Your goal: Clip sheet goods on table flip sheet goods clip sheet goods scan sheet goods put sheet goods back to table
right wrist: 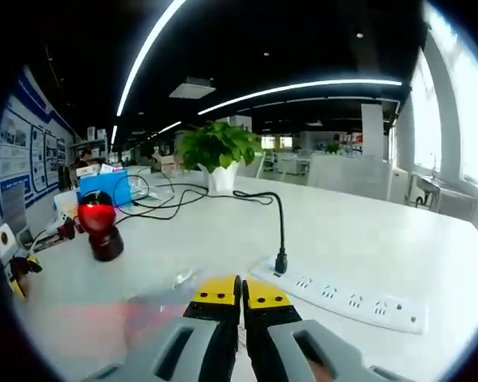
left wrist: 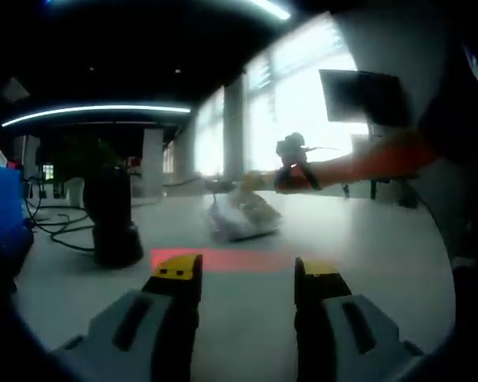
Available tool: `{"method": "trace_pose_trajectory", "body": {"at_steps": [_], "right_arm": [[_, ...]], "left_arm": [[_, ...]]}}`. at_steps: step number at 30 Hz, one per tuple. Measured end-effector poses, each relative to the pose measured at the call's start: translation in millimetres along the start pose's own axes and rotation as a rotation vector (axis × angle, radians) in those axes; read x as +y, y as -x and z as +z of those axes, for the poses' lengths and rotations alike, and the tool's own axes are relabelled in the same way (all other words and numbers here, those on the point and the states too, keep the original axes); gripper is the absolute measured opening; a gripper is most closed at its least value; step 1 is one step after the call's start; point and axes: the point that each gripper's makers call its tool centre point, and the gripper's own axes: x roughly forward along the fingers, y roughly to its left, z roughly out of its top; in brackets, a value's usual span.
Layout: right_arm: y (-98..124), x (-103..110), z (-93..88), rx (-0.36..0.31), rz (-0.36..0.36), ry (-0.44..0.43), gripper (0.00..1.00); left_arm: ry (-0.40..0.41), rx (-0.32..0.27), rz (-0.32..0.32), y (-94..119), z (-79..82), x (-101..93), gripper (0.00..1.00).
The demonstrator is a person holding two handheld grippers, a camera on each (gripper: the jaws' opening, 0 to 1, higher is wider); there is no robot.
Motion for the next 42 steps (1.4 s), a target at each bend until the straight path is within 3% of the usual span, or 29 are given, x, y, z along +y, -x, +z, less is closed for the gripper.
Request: {"method": "trace_pose_trajectory", "body": {"at_steps": [8,17,31,34,39,42], "right_arm": [[-0.9,-9.7,-15.8,0.03,-0.001,-0.012,0.0],[-4.4,-6.7,-39.7,0.053,-0.01,-0.024,0.0],[-7.9,-19.7,-56.5,0.102,-0.053,0.002,0.02],[-4.1,-26.8,-52.9,0.102,-0.057,-0.012,0.03],[7.8,-45.2,-26.1,0.038,-0.129,-0.034,0.11],[15.0,-41.1,-11.4,-0.008,-0.138,-0.041,0.19]], "left_arm": [[0.01,-0.002,-0.003,-0.3,0.3,-0.2,0.39],[0.006,-0.002,-0.002,-0.3,0.4,-0.3,0.39],[0.019,-0.005,-0.01,-0.7,0.9,-0.7,0.39],[0.031,-0.005,-0.01,-1.0,0.5,0.0,0.39],[0.022,-0.004,-0.015,-0.9,0.6,-1.8,0.39],[0.022,-0.007,-0.013,-0.6,1.2,-1.3,0.39]]}}
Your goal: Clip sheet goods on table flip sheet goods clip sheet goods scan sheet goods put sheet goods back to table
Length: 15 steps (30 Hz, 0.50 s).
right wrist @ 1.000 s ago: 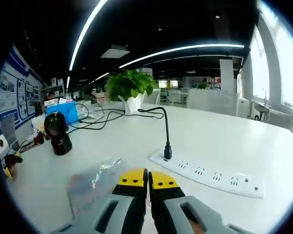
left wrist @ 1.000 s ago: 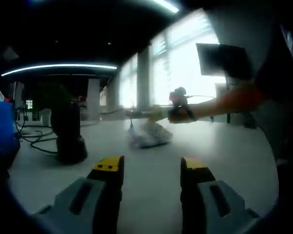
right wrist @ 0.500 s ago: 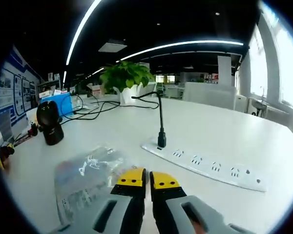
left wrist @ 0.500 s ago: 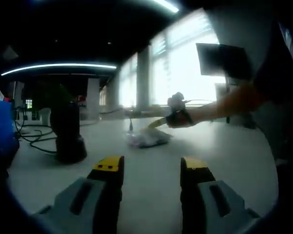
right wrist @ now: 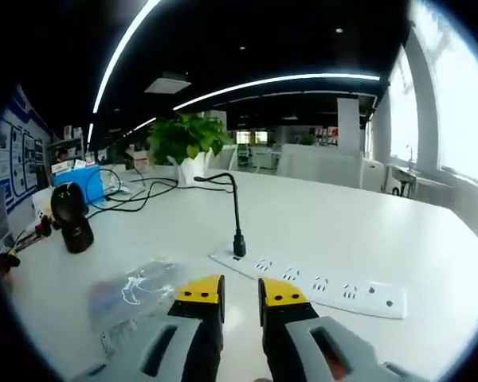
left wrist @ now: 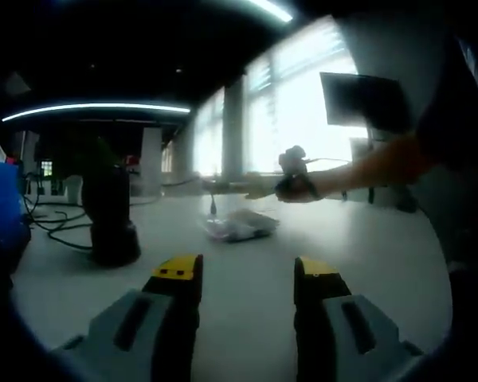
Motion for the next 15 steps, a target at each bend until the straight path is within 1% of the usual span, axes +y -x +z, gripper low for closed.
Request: {"method": "trace_pose_trajectory", "body": {"at_steps": [2,3,4,6,8,11,13,15], "right_arm": [[2.9,3.6,8.2,-0.024,0.012,-0.007,0.28],[7.2,10.2,10.0,-0.033,0.02,-0.01,0.33],[10.2,15.5,11.4,-0.039,0.024,-0.007,0.36],[8.5,23.7,15.3,-0.051,0.04,0.015,0.4],[12.1,40.0,15.5,-0.052,0.059,0.035,0.45],[8.0,51.9,12.4,-0.039,0.079,0.064,0.55],[5.5,62.9,7.6,-0.029,0.091,0.081,0.6],[0.2,71.4,-0.5,-0.006,0.108,0.086,0.7]], "left_arm": [[0.0,0.0,0.0,0.0,0.0,0.0,0.39],[-0.002,-0.001,-0.002,0.0,0.1,-0.6,0.39],[-0.003,0.0,-0.004,-0.1,0.1,-1.0,0.39],[-0.01,0.002,-0.007,-0.2,-0.2,-2.0,0.39],[-0.011,0.002,-0.007,-0.1,-0.1,-2.2,0.39],[-0.014,0.005,-0.007,-0.2,-0.6,-2.4,0.38],[-0.017,0.008,-0.007,-0.3,-1.0,-2.6,0.38],[-0.019,0.01,-0.008,-0.4,-1.3,-2.9,0.38]]}}
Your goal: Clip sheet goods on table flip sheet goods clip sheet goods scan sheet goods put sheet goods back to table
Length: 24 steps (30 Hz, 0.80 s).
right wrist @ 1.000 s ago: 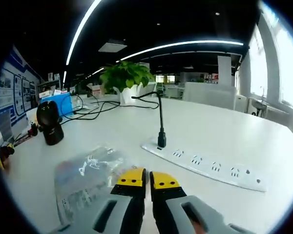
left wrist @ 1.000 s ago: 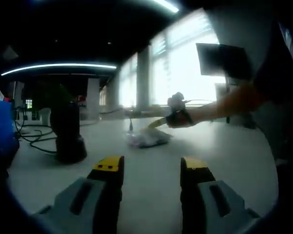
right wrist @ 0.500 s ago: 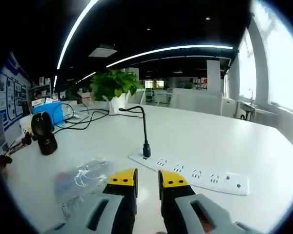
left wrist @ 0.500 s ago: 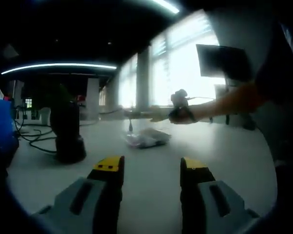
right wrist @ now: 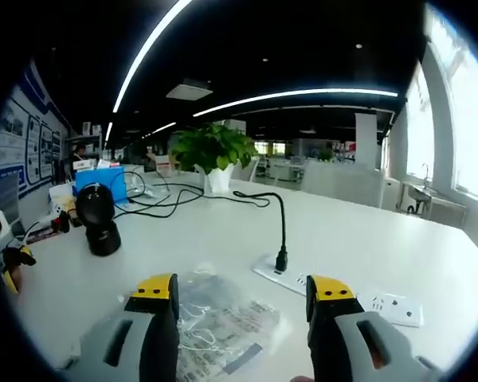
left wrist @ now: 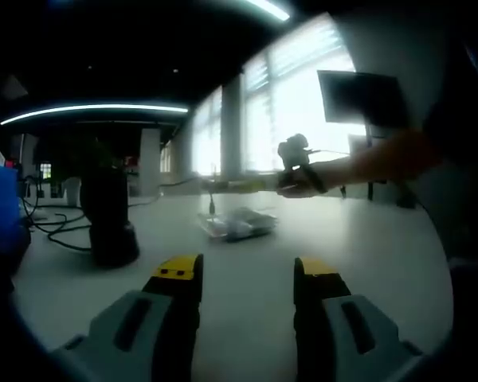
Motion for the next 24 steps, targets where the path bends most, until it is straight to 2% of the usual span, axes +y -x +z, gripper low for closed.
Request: {"method": "trace_pose_trajectory", "body": {"at_steps": [2,4,9,16,19,24], "right_arm": [[-6.8,7.9,-10.6,0.028,0.014,0.008,0.82],[-9.3,11.0,-18.3,0.049,0.013,0.024,0.86],[-14.0,21.4,-31.5,0.08,0.039,0.021,0.87],[-18.3,27.3,-35.1,0.09,0.058,0.049,0.85],[-21.2,20.7,-50.3,0.162,0.058,0.073,0.85],[-18.6,25.8,-51.9,0.155,0.071,0.056,0.83]], "left_arm": [[-0.003,0.002,0.0,-0.4,-0.3,0.0,0.38],[-0.005,0.003,0.001,-0.4,-0.4,0.2,0.38],[-0.004,0.003,0.006,-1.0,-0.8,1.7,0.38],[-0.004,0.005,0.006,-1.8,-1.9,2.2,0.38],[-0.004,0.006,0.007,-1.8,-2.2,2.2,0.38],[-0.01,0.01,0.006,-1.6,-2.8,1.4,0.38]]}}
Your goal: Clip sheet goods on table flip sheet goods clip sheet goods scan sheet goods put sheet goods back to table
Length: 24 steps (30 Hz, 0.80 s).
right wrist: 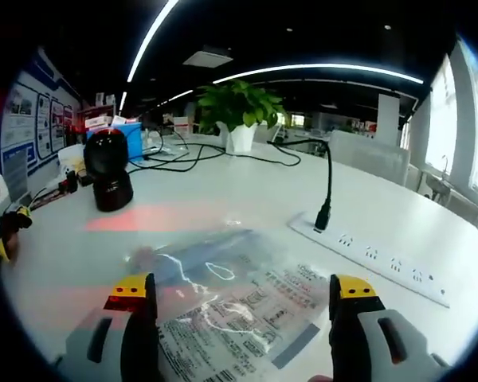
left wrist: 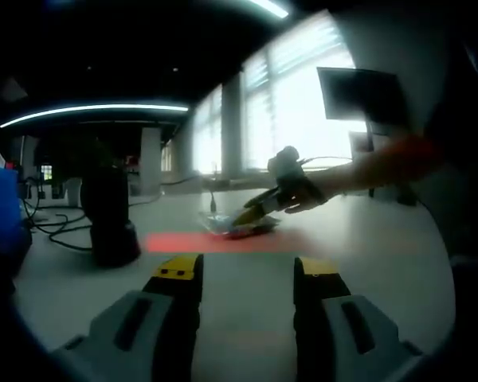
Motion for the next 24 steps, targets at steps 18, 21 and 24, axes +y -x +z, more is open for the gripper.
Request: {"method": "trace_pose_trajectory", "body": {"at_steps": [18,21,24], "right_arm": [[0.9,13.4,-13.4,-0.003,0.051,-0.071,0.85],[0.0,11.5,-13.0,-0.009,0.05,-0.07,0.85],[-1.5,8.1,-12.2,0.0,0.053,-0.068,0.85]], "left_arm": [[-0.007,0.009,-0.001,0.5,-1.3,-1.3,0.38],[-0.007,0.01,-0.001,0.7,-1.4,-1.4,0.38],[-0.011,0.012,0.0,1.0,-1.5,-1.7,0.38]]}}
